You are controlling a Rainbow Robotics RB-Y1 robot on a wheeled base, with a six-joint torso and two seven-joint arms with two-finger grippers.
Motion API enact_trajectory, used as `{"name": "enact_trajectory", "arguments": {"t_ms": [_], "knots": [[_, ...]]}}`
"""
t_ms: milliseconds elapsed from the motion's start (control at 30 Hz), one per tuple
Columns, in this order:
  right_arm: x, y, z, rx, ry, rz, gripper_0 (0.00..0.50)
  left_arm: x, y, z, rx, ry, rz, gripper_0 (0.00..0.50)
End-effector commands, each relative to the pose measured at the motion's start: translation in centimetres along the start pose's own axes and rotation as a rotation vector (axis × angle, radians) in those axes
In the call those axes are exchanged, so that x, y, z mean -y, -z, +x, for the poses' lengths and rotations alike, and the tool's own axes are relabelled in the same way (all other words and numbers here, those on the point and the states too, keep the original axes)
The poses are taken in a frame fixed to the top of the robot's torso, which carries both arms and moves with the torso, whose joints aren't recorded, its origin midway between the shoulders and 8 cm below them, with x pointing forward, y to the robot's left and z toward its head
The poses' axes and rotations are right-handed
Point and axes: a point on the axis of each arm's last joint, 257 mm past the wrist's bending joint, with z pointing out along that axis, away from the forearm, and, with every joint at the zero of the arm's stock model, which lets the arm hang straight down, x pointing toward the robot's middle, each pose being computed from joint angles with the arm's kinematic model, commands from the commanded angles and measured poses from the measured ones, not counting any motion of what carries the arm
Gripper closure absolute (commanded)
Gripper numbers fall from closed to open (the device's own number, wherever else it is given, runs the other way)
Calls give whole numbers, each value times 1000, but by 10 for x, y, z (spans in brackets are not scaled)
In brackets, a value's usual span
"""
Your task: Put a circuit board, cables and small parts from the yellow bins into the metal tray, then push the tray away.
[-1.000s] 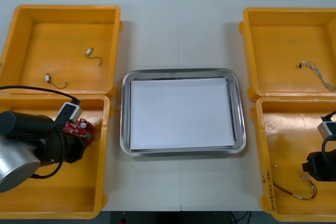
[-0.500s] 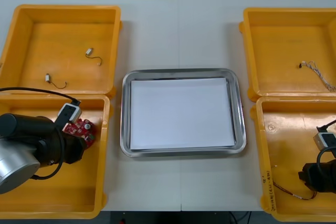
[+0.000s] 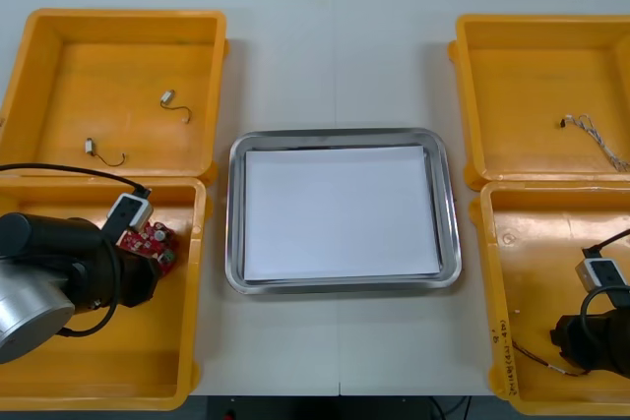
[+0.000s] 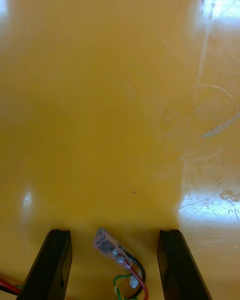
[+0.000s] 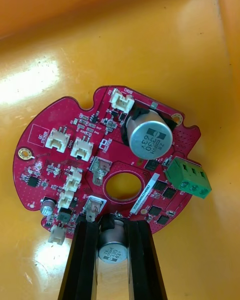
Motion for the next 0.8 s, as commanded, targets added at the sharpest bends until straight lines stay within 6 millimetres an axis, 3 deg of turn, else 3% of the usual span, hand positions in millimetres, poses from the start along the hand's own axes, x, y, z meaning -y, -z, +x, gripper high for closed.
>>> {"name": "enact_trajectory", "arguments": {"t_ms": [33,133,200,267,300,333,367,600,800], "knots": [[-9,-4,11,-7,-24,-19,0,-18,3,12,-23,-170,-37,500],[-9,-4,11,-7,-23,-17,0,-22,4,13,-27,-177,-44,500],[-8,-3,10,-4,-23,-15,48,-24,4,14,-30,-180,-50,500],[-9,-4,11,-6,-23,-18,241,-28,5,17,-37,-179,-55,500],[-9,-4,11,-6,-23,-18,292,-29,5,18,-40,-180,-55,500],[-9,-4,10,-5,-22,-16,409,-30,6,20,-44,-179,-55,499],[-8,-4,10,-5,-22,-15,494,-30,7,22,-49,-176,-51,500],[-2,-3,4,10,-10,8,500,-35,13,33,-67,-178,-53,499],[6,2,-16,50,-6,33,500,-36,15,43,-81,-177,-52,500]]}}
